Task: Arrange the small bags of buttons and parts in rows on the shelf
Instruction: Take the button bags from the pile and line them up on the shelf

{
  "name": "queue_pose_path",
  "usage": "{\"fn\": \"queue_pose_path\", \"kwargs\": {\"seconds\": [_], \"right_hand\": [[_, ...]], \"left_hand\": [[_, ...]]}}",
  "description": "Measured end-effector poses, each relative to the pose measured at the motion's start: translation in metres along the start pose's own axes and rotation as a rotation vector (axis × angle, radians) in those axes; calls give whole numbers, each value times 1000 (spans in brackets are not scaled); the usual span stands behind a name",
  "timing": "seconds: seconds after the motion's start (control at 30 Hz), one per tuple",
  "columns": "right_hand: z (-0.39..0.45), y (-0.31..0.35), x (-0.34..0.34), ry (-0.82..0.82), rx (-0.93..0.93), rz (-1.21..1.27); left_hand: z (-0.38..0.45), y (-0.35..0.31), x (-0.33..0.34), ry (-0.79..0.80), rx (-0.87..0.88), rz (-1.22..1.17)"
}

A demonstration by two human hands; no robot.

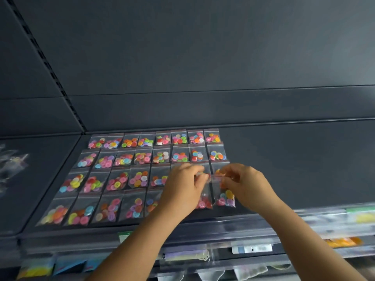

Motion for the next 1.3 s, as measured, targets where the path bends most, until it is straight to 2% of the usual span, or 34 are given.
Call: {"fn": "queue_pose_path", "kwargs": {"seconds": [0.1, 0.27, 0.33, 0.43, 0.57, 0.93, 1.07, 1.3], "right_hand": [[-7, -1, 0, -106, -83, -156], [-21, 1, 10, -33, -202, -256], [-25, 1, 13, -26, -251, -280], [-29, 1, 12, -19, -296, -292], [-32, 1, 6, 11, -333, -300], [-30, -8, 10, 49, -319, -308], [-30, -5, 11, 46, -322, -270], [-28, 18, 25, 42, -460, -219]], "left_hand": [[-7, 1, -8, -76, 64, 121], [-29, 2, 4, 74, 193, 263], [-36, 3, 11, 122, 181, 310], [-39, 3, 15, 105, 188, 363], [-40, -2, 17, 111, 186, 322], [-41, -7, 20, 100, 113, 289], [-46, -5, 9, 30, 83, 286], [-52, 11, 0, 56, 6, 327]]}}
Point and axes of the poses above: each hand's wrist, its own z-axis towards the middle knuckle, its own x-axis out of the palm, y = z × x, the point moved 2 cm from there along z, towards the middle knuckle, and after that the axes turned 1 degree about -z, right-handed, at the moved point
